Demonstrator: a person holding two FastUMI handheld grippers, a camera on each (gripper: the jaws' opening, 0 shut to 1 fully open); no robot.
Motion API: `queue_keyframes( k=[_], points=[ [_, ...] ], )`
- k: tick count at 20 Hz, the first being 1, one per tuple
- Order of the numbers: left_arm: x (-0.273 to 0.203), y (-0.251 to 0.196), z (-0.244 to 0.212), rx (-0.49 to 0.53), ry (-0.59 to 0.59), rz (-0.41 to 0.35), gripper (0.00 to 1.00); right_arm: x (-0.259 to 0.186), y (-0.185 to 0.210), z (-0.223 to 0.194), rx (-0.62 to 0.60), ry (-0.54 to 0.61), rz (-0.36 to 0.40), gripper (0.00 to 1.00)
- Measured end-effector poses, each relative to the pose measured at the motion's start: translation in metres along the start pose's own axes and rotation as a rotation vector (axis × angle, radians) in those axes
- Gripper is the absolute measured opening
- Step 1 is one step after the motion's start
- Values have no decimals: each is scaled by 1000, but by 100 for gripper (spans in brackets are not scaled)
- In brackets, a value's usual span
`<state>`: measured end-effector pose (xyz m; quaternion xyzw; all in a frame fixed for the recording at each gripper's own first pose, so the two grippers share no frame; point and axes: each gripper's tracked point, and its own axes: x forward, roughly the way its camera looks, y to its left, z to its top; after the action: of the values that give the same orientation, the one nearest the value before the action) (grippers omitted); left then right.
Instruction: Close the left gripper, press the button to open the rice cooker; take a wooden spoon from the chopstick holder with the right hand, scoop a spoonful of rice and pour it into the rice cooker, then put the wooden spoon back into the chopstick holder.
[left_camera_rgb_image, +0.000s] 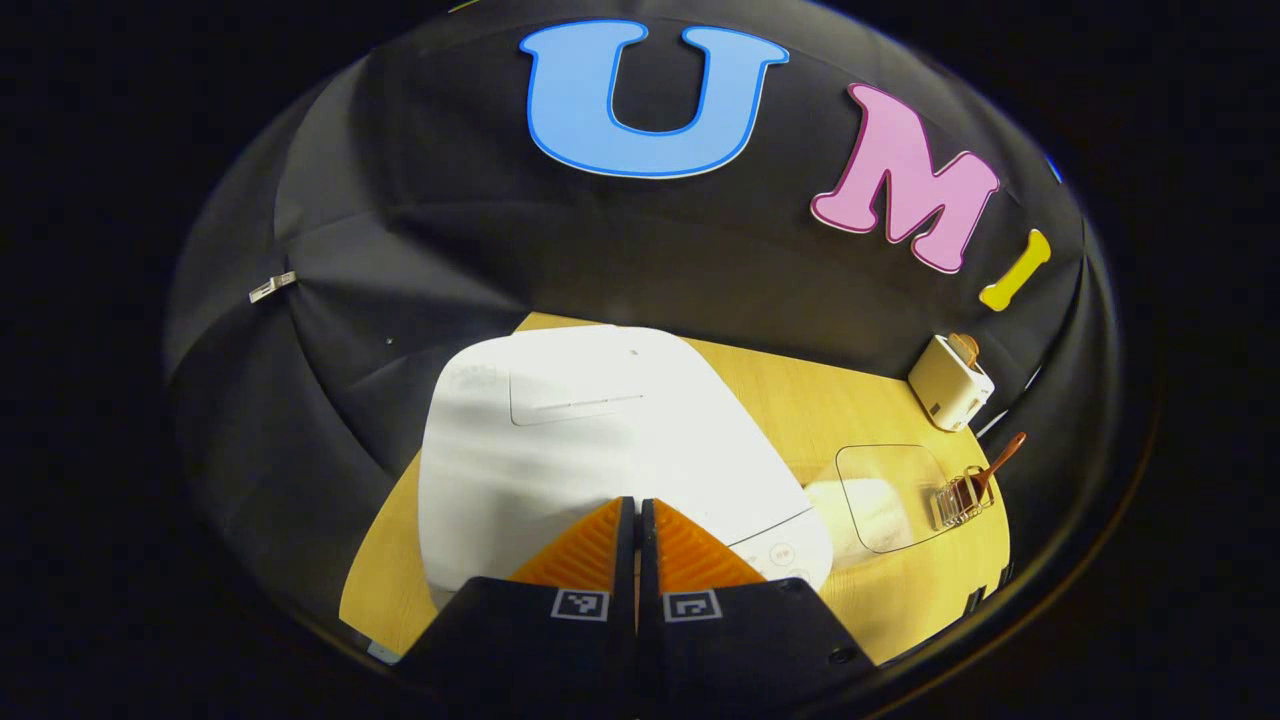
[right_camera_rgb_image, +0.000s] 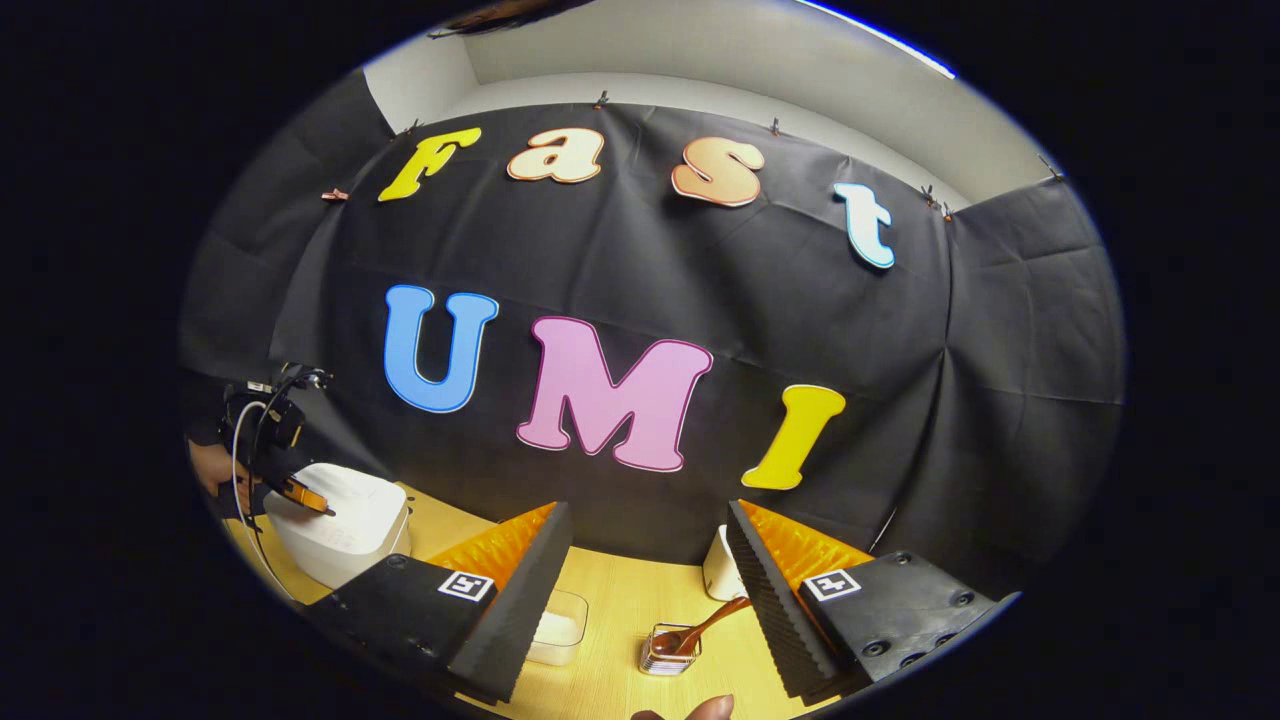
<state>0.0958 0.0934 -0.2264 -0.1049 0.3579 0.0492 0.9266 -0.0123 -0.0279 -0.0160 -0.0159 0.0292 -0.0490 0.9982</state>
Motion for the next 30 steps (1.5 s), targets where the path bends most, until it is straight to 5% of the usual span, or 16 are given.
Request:
queue_keyframes(
  k=[4, 11, 21, 30],
  points=[
    [1, -1, 5, 7, -15, -20, 6, 3, 6, 2, 7, -7, 16, 96],
    [-47, -2, 114, 162, -406, 56, 5, 2, 6, 4, 7, -17, 29, 96],
    [-63, 7, 171, 241, -598, 114, 5, -5, -10, -3, 66, 3, -2, 96],
    [-131, -33, 160, 204, -700, 3, 6, 7, -33, -43, 133, 83, -16, 96]
  ],
)
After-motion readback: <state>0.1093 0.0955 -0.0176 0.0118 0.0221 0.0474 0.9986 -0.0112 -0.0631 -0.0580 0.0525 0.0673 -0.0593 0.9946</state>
